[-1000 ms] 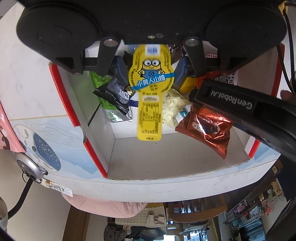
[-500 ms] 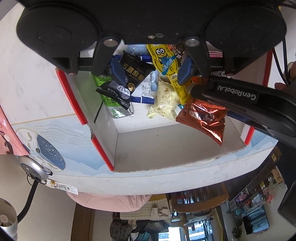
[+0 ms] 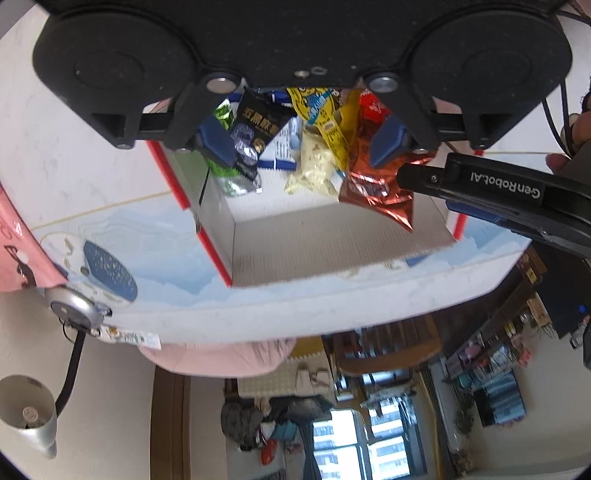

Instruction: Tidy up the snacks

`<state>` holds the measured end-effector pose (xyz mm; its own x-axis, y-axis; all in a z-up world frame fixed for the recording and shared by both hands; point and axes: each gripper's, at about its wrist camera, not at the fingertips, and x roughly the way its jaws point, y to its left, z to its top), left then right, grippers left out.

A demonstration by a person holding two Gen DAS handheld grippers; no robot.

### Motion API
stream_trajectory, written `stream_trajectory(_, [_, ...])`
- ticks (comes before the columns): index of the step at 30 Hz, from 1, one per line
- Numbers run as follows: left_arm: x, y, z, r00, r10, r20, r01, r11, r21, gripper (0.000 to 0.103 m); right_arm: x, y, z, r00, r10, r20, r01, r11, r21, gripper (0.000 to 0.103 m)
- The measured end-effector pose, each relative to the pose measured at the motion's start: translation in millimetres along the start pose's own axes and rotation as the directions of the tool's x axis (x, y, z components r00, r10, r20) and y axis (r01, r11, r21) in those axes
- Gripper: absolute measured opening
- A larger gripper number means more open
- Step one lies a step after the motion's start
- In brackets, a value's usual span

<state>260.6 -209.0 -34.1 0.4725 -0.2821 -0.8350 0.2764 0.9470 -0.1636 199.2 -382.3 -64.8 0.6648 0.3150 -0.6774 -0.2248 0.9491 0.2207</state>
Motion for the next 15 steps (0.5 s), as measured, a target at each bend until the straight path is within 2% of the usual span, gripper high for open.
stream_trajectory(7, [-24.2,-7.9,-6.8,0.997,0.033,0.075,-0.028,0.998,-0.064,0.065,-17.5,-10.9,6.4,0.995,0.071,0.070,-0.067,0.996,-0.060,0.096])
stream_trajectory(9, [-30.6,-10.4,-10.2,0.994,0.047,0.094,-0.039,0.996,-0.082,0.066,-22.3,-13.5,6.4,0.991,0.093,0.091,-0.087,0.994,-0.069,0.101])
stream_trajectory(10, [-33.9,-11.3,-12.3,0.993,0.052,0.103,-0.042,0.995,-0.092,0.070,-25.0,-14.8,6.1,0.990,0.101,0.099,-0.094,0.993,-0.076,0.101])
stream_trajectory(15, [-50.3,-13.6,-23.6,0.987,0.065,0.145,-0.049,0.993,-0.111,0.071,-37.3,-17.2,4.4,0.984,0.119,0.131,-0.108,0.990,-0.089,0.103])
